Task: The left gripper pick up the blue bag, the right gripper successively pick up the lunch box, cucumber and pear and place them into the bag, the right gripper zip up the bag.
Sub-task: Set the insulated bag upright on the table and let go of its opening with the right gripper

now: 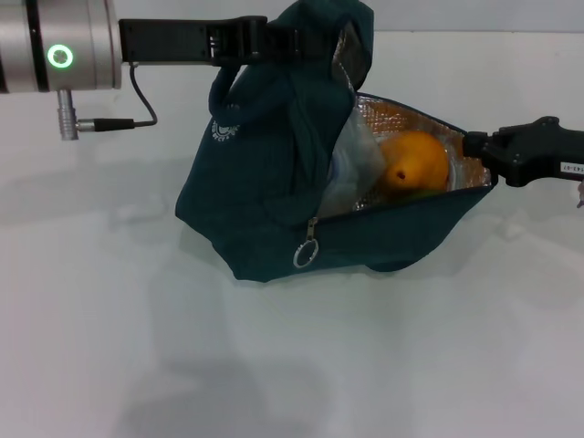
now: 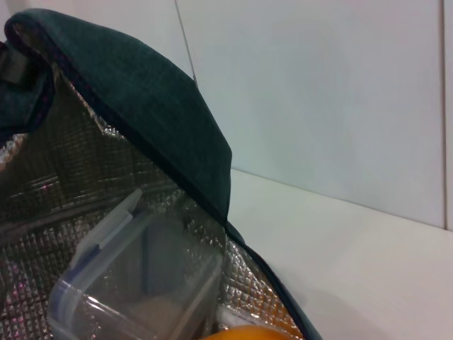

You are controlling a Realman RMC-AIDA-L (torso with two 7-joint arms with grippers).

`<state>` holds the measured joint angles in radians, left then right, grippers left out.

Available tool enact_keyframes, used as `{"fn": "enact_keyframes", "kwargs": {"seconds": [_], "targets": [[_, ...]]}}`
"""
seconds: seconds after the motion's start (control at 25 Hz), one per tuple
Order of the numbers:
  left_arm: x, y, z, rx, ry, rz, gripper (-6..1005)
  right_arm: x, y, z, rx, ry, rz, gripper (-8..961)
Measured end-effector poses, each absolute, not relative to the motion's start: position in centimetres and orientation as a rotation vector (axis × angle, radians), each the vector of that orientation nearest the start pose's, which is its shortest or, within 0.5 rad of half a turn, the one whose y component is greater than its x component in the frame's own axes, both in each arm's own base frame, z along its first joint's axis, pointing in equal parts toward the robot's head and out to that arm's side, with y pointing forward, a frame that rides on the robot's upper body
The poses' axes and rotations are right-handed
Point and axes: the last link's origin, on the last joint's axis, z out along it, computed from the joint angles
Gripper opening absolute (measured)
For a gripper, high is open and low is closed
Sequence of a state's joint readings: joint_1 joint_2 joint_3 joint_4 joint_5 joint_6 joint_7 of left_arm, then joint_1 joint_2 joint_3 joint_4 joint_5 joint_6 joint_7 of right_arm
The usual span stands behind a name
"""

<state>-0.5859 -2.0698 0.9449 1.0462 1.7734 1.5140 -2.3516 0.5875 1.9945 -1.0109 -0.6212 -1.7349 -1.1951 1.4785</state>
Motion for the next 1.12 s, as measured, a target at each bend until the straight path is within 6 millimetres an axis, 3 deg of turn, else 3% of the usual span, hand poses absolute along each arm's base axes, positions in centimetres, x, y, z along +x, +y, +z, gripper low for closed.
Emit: {"fn": "enact_keyframes", "kwargs": {"seconds": [0.24, 0.52, 0.84, 1.12], "targets": [[-15.8, 37.2, 4.3, -2.612, -1.305, -0.912, 40, 24.8, 38.8, 0.6, -2.570, 0.630, 0.558, 18], [-15.9, 37.1, 4.2, -2.616, -1.312, -0.914, 40, 23.9, 38.7, 1.9, -2.568, 0.602, 0.660, 6], [-15.7, 36.9, 3.8, -2.627, -1.317, -0.914, 40, 21.3, 37.8, 6.6, -2.509, 0.468, 0.947, 12], [-15.0, 36.6, 2.5, -2.678, -1.345, -0.916, 40, 20.8, 36.9, 9.7, -2.452, 0.411, 1.125, 17]]}}
